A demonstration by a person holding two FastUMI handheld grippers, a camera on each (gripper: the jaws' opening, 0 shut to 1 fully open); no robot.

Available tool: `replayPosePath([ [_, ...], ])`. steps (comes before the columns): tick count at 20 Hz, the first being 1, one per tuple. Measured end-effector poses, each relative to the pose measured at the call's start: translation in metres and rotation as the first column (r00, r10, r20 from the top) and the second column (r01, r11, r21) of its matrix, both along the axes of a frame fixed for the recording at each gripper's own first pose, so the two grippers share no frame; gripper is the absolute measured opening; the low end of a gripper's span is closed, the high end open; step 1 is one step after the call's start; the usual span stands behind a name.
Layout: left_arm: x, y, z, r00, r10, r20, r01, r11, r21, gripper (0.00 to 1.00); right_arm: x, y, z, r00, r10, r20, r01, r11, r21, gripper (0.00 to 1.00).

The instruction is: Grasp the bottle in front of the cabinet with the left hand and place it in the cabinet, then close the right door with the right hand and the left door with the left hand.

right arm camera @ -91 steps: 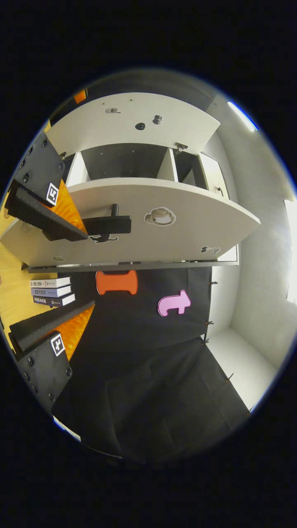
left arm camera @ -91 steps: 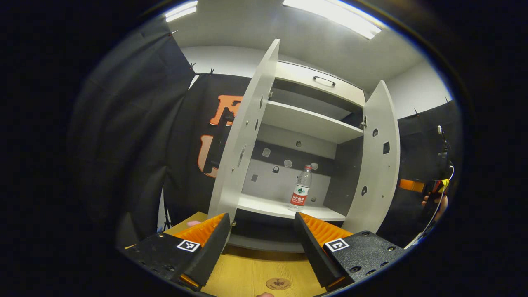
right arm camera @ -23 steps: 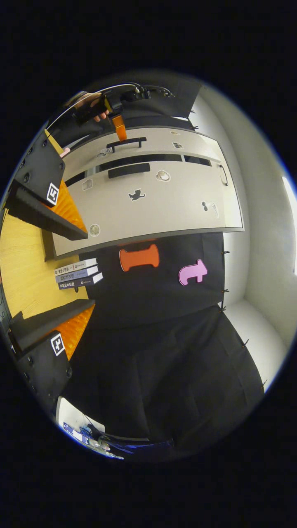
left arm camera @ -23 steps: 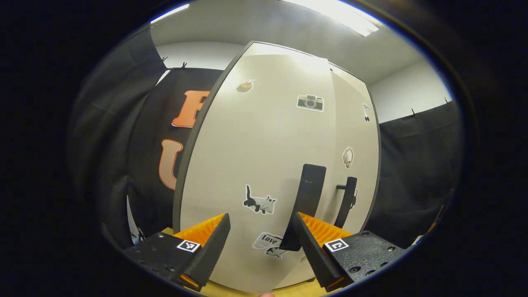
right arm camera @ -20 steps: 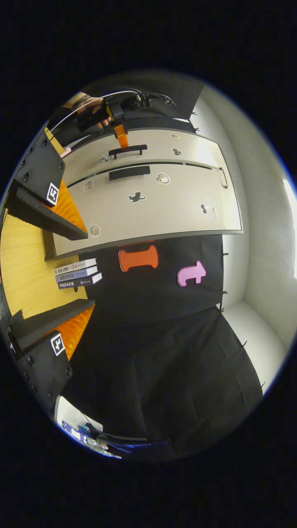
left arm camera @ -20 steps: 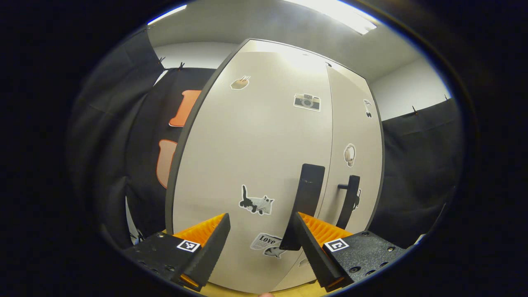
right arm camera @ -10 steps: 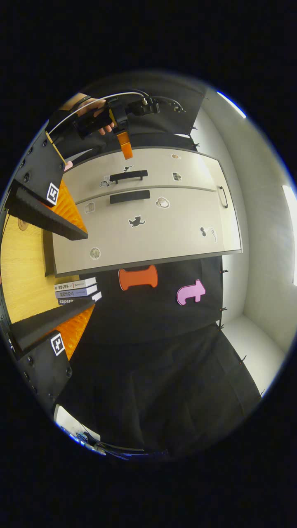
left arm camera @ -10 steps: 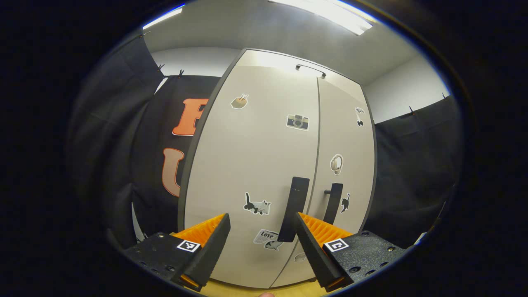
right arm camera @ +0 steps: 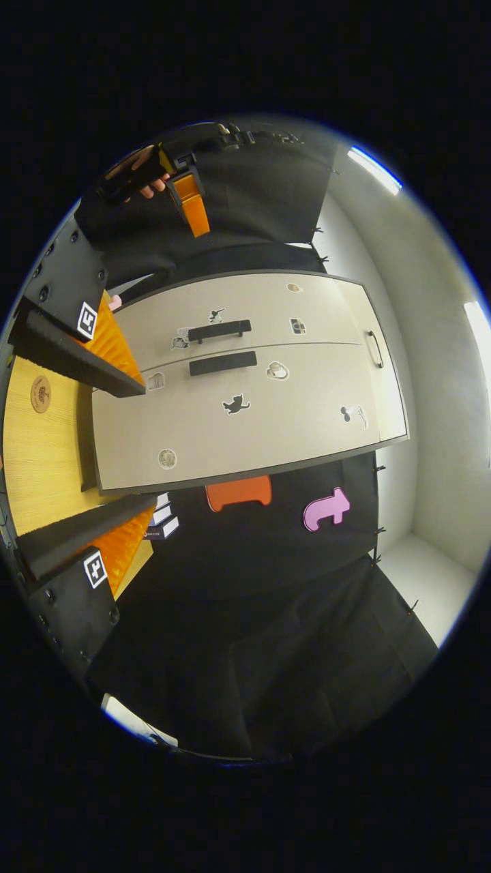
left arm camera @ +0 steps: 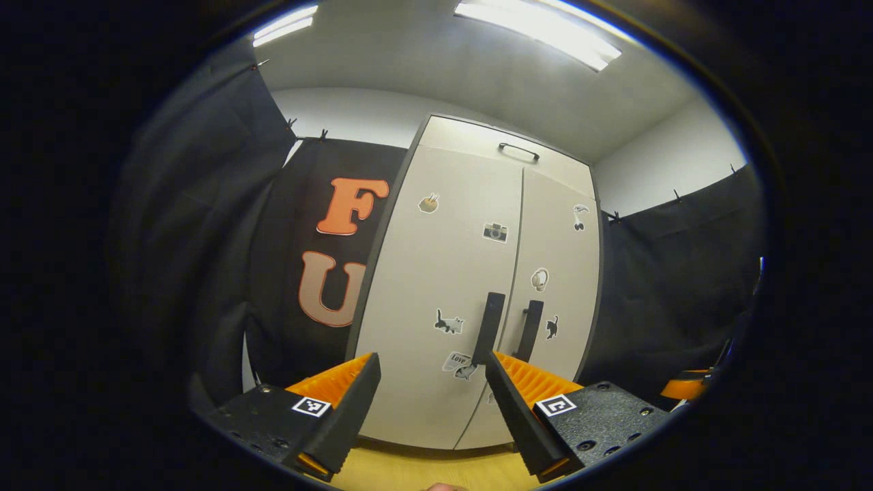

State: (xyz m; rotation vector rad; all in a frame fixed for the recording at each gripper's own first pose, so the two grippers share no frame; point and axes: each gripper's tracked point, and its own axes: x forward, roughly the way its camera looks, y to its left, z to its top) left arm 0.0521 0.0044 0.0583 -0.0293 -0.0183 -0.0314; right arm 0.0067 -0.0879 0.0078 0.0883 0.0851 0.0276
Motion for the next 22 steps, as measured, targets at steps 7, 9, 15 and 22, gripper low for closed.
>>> replayPosePath([
  [7,-0.052,0.011,-0.022,0.999,0.044,-0.021,-0.045,0.998,-0.036,0.94,-0.005,0.007,-0.013,1.0,0.004,-0.01,-0.004,1.0,-0.017,0.96],
  [9,-0.061,0.018,-0.027,0.998,0.054,-0.031,-0.055,0.997,-0.05,0.94,-0.007,0.006,-0.016,1.0,0.001,-0.012,-0.001,1.0,-0.021,0.96],
  [15,-0.078,0.051,-0.023,0.991,0.136,-0.011,-0.136,0.991,0.001,0.94,-0.003,0.008,-0.024,1.0,-0.008,-0.026,0.007,1.0,-0.03,0.96],
  [22,-0.076,0.055,-0.03,0.989,0.145,-0.028,-0.145,0.989,0.001,0.94,0.005,0.011,-0.024,1.0,-0.013,-0.02,0.012,1.0,-0.014,0.96],
])
